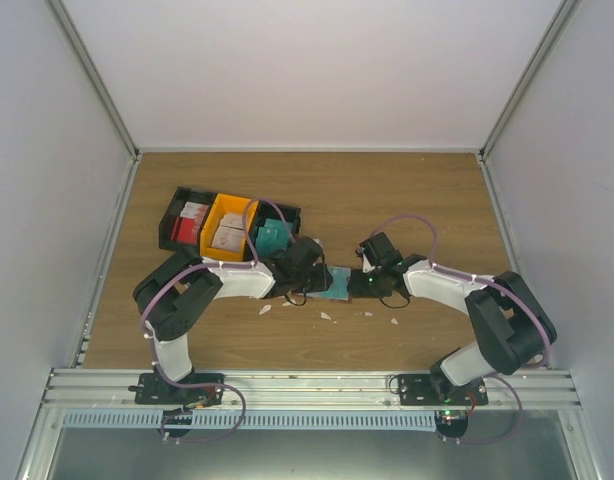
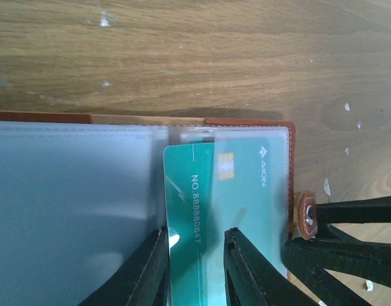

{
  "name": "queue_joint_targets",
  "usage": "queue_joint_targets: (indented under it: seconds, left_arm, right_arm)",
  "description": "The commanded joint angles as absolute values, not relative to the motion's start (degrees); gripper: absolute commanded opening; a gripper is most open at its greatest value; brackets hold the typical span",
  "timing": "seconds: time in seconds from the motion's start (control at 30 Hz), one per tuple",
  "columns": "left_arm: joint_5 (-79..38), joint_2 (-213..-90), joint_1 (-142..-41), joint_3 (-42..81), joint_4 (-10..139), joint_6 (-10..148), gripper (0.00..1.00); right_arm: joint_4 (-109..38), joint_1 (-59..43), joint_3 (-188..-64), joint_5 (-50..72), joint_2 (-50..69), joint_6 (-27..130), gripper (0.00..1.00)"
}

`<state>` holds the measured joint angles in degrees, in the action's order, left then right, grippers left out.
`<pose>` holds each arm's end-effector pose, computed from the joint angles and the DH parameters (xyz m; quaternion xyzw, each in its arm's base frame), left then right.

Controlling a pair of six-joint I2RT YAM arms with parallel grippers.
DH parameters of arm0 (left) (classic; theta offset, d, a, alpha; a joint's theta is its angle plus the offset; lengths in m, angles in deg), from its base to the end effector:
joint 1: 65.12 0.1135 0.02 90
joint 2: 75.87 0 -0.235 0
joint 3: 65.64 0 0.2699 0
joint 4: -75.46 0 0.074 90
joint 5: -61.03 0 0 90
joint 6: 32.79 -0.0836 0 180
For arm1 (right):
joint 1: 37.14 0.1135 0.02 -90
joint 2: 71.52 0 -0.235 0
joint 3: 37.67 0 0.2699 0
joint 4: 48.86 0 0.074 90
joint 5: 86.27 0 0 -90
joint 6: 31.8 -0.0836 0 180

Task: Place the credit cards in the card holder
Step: Insert the credit card into the card holder.

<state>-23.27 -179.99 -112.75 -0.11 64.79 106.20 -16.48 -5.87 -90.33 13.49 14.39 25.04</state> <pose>0.2573 -0.2944 0.0540 0.0062 0.9364 -0.2906 0.1964 0.2435 0.1645 0.0575 -0.0019 0.9741 0.1825 0.1336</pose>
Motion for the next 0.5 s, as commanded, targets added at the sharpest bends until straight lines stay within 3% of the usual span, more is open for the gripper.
queue_joint_targets:
  seconds: [0.0,0.47]
  left_arm:
    - [-17.6,-182.6,-113.3,0.4,67.5,104.8,0.26]
    - [-13.6,-180.9,-113.0,0.2,71.8,101.1,0.30]
  right_arm:
    - [-13.8,-6.3,-89.2,14.3,17.3,26.4,0.34]
    - [-11.3,-6.4,-89.6,9.7,13.9,25.2,0.35]
